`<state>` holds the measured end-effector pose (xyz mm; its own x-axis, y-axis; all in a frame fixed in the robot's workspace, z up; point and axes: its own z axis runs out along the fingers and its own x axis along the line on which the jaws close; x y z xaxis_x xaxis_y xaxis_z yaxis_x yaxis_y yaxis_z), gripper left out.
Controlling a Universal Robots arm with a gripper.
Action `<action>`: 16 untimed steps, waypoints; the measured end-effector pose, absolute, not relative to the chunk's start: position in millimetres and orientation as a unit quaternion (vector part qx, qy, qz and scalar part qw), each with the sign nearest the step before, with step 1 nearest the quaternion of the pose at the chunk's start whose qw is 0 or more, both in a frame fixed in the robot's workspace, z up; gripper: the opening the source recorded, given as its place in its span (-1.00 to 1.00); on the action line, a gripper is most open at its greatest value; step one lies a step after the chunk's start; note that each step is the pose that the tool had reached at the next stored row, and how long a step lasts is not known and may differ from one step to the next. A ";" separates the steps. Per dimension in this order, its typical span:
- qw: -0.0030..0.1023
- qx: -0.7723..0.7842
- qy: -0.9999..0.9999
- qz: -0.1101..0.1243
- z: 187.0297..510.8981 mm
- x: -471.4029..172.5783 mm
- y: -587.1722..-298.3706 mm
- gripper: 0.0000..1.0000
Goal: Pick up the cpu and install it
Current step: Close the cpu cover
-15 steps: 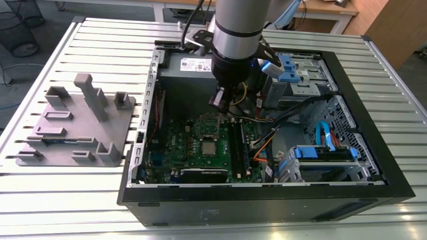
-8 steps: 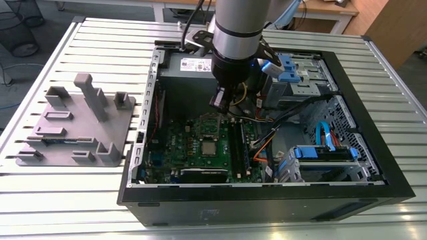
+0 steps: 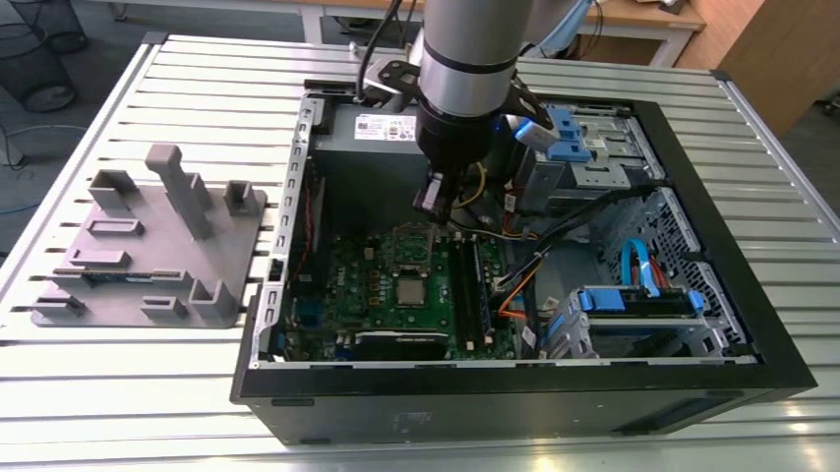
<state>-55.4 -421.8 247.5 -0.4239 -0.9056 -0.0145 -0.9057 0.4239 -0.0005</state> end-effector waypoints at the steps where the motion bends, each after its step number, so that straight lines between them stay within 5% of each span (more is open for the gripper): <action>1: 0.006 -0.537 0.843 0.004 247.5 -55.4 -422.0 -0.79; 16: 0.003 -0.547 0.837 0.006 249.3 -55.2 -423.8 -0.79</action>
